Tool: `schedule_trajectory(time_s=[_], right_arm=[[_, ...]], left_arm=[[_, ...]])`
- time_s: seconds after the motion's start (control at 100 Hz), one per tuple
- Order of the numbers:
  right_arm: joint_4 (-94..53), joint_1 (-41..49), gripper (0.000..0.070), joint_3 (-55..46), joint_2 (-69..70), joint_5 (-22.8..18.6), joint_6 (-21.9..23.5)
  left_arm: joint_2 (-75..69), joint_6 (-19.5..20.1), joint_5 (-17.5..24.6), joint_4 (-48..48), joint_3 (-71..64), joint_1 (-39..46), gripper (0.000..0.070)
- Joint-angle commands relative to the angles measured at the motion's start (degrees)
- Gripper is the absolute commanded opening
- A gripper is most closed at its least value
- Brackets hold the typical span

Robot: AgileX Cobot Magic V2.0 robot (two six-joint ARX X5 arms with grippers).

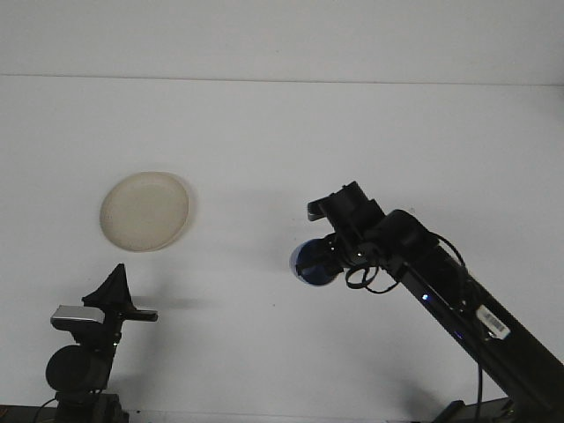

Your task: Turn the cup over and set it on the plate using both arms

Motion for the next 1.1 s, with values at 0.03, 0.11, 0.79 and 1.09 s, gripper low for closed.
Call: schedule_trajectory(time_s=[0.03, 0.11, 0.79, 1.09], right_arm=[[-1.5, 1.8, 0.0007, 2.5, 4.1, 0.0, -1.9], [-2.5, 2.8, 0.0008, 2.9, 6.4, 0.0, -2.9], [-2.1, 4.3, 0.0012, 2.9, 14.8, -0.2, -4.4], [-0.8, 4.3, 0.0015, 2.8, 15.8, -0.2, -4.8]], left_arm=[[-0.1, -0.1, 0.1, 0.5, -1.2, 0.1, 0.0012], [-0.1, -0.1, 0.1, 0.6, -1.2, 0.1, 0.0012], [-0.1, -0.1, 0.1, 0.5, -1.2, 0.1, 0.0012], [-0.1, -0.1, 0.1, 0.6, -1.2, 0.1, 0.0011]])
